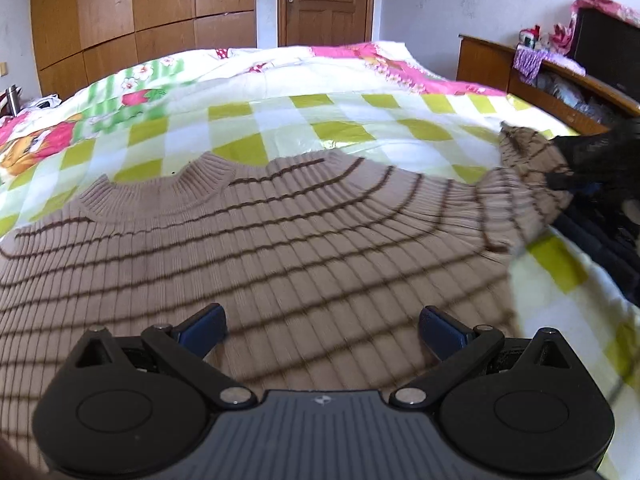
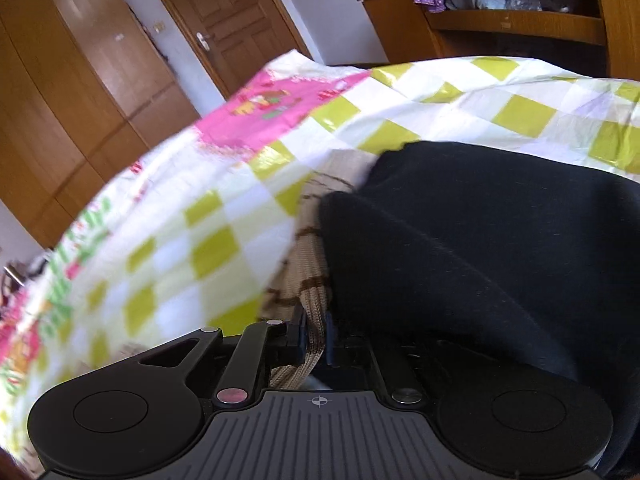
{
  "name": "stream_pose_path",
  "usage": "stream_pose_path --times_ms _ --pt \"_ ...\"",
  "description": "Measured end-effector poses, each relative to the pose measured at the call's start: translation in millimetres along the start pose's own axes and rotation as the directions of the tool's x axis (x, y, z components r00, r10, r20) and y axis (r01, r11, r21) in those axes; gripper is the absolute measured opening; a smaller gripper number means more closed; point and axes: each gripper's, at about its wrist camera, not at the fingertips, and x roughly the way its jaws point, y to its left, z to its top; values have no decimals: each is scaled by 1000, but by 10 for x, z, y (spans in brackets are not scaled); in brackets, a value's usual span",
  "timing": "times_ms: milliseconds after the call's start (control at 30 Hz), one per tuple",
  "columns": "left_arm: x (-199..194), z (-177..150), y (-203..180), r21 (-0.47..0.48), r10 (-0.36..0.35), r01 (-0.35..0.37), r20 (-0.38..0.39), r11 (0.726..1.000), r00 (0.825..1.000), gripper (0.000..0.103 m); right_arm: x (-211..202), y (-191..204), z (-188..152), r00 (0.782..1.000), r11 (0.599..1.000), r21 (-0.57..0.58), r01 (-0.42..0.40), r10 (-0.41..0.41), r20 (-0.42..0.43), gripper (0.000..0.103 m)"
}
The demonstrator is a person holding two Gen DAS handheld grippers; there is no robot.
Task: Fold small clothes
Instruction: 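Grasp the sweater sleeve cuff with the right gripper and lift it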
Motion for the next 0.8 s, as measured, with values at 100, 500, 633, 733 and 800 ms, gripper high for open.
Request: stream_pose_path --times_ms 100,500,633,733,800 --pt "77 68 104 -21 -11 11 -15 1000 1000 103 -5 87 -16 999 995 -92 47 -44 27 5" --pt "14 148 430 -37 118 -117 15 992 993 103 63 102 46 1000 999 -34 -19 19 15 18" --pt "76 155 166 7 77 -77 11 997 997 103 125 53 115 1000 1000 -5 -3 3 12 12" --pt "85 133 39 36 76 -76 15 996 997 103 21 59 134 998 999 5 -46 46 38 10" --pt "78 125 35 33 80 -81 17 996 997 103 -147 51 149 991 994 24 -104 101 84 10"
